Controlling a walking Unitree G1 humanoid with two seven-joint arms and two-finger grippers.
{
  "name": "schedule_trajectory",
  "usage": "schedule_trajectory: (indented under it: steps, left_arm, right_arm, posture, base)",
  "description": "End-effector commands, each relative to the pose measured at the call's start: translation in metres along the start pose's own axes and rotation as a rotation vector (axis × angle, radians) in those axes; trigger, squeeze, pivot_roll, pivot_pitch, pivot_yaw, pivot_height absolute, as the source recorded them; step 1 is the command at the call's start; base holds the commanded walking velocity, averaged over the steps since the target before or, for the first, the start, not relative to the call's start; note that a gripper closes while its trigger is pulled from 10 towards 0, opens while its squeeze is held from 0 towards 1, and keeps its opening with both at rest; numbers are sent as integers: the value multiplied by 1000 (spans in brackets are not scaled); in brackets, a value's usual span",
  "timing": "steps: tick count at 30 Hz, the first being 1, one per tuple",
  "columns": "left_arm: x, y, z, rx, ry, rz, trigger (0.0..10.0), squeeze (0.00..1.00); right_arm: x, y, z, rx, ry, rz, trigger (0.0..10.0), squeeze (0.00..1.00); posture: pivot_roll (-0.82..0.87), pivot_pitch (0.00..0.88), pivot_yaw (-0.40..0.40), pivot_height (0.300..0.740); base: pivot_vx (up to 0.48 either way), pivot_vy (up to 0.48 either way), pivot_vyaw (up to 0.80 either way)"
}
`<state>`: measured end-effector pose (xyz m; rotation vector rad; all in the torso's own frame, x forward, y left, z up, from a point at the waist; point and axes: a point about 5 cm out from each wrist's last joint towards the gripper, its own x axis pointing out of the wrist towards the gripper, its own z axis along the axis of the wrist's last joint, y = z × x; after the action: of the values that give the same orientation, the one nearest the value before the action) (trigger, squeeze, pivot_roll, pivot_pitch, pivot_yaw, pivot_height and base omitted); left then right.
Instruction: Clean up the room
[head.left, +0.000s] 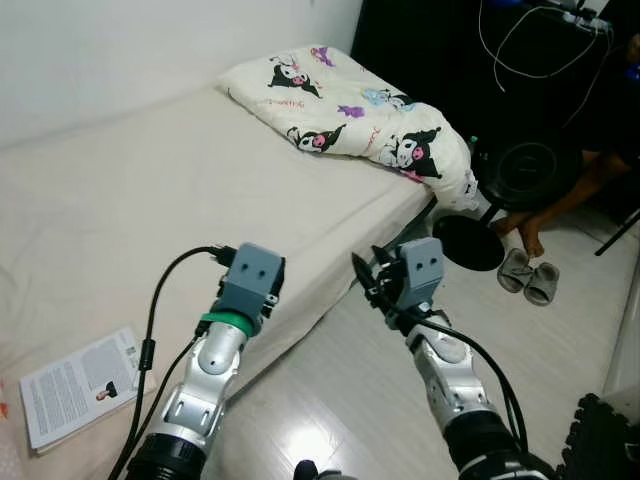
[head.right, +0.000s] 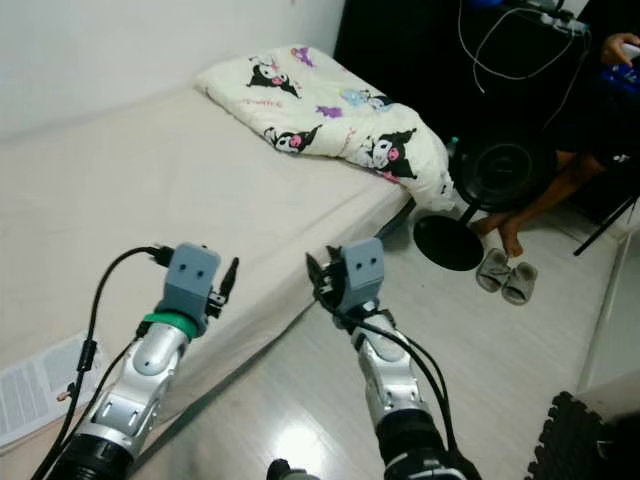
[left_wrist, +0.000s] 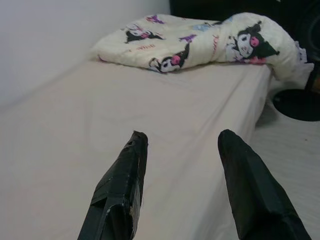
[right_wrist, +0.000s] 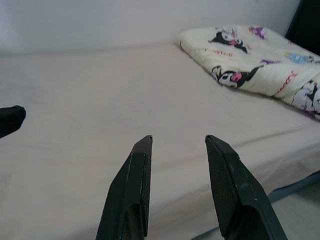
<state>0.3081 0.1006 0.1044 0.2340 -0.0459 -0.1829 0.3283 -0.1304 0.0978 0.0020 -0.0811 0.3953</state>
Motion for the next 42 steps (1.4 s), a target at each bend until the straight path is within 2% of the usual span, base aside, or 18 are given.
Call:
schedule_trajectory:
  steps: [1, 17, 23, 37, 40, 42]
  left_arm:
    - [-1, -4, -3, 18, 14, -11, 10000, 0]
    - [0, -4, -3, 34, 12, -13, 10000, 0]
    - [1, -4, -7, 38, 49, -14, 10000, 0]
    - [2, -5, -5, 52, 33, -24, 10000, 0]
    - [2, -6, -5, 47, 38, -33, 10000, 0]
    - [-2, -9, -9, 10, 51, -53, 10000, 0]
  right_arm:
    - [-3, -3, -4, 2, 21, -9, 10000, 0]
    - [-2, -2, -3, 1, 20, -7, 10000, 0]
    - [-1, -2, -3, 1, 19, -6, 10000, 0]
    - [-1, -1, -3, 4, 18, -7, 10000, 0]
    - [-1, 0, -3, 4, 17, -7, 10000, 0]
    - [-1, 1, -3, 11, 13, -4, 10000, 0]
  posture:
    - [-6, 34, -79, 723]
    - [-10, 26, -75, 723]
    - [-10, 21, -70, 723]
    - [-9, 23, -65, 723]
    - [-9, 23, -64, 723]
    - [-10, 23, -62, 723]
  base:
    - [0, 0, 0]
    - [0, -376, 0]
    - [0, 0, 0]
    - [0, 0, 0]
    - [0, 0, 0]
    - [0, 0, 0]
